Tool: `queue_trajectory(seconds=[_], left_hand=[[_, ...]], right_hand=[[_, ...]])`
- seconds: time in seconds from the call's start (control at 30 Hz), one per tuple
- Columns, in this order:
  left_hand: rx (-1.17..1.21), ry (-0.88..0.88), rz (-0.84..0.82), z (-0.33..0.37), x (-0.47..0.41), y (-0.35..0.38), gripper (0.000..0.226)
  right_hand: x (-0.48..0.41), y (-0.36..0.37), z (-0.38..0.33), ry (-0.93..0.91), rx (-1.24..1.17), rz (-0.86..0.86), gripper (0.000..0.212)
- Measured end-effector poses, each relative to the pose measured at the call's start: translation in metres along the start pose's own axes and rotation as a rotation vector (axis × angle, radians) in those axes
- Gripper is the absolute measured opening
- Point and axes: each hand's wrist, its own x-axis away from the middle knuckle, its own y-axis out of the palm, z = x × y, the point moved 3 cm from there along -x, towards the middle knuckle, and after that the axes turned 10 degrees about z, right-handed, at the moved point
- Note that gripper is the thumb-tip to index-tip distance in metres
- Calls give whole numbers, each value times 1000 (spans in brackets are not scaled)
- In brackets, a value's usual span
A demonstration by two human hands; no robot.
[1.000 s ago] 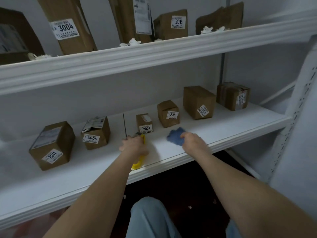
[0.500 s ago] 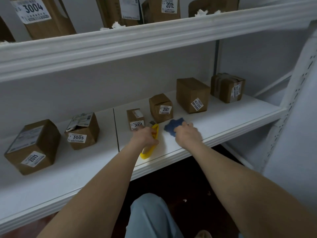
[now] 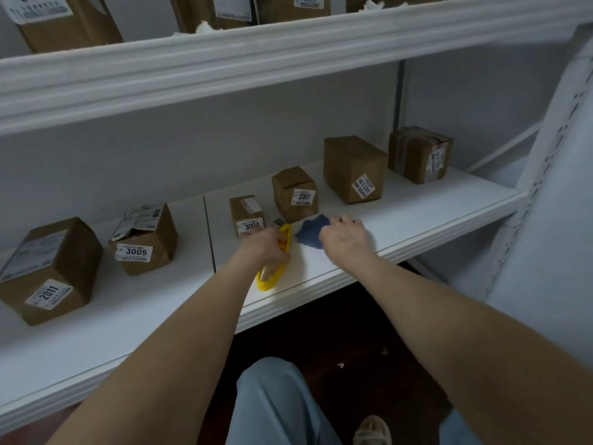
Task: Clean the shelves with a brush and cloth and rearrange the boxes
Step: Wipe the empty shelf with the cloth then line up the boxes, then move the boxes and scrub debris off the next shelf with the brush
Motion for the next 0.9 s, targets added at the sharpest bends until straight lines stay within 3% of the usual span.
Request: queue_trajectory(seconds=[0.17,0.3,0.43,0.53,0.7,0.9], left_hand=[[13,24,21,-4,-1,3,59],[28,8,9,-4,-5,2,64],[-39,-10,-14,2,-1,3,74],[-61,-31,8,5,3,7,70],[5,13,79,23,-2,10,61],[114,181,34,111,-36,17,55]], right_hand=[[-2,4,80,209,224,-54,36],[-3,5,51,235,-32,-54,43],[8,4,-12,73,-302,-31,41],[15,8,2,-1,-361,-52,39],[25,15,72,236,-311,-1,40],[-4,25,111,455,-276,0,39]])
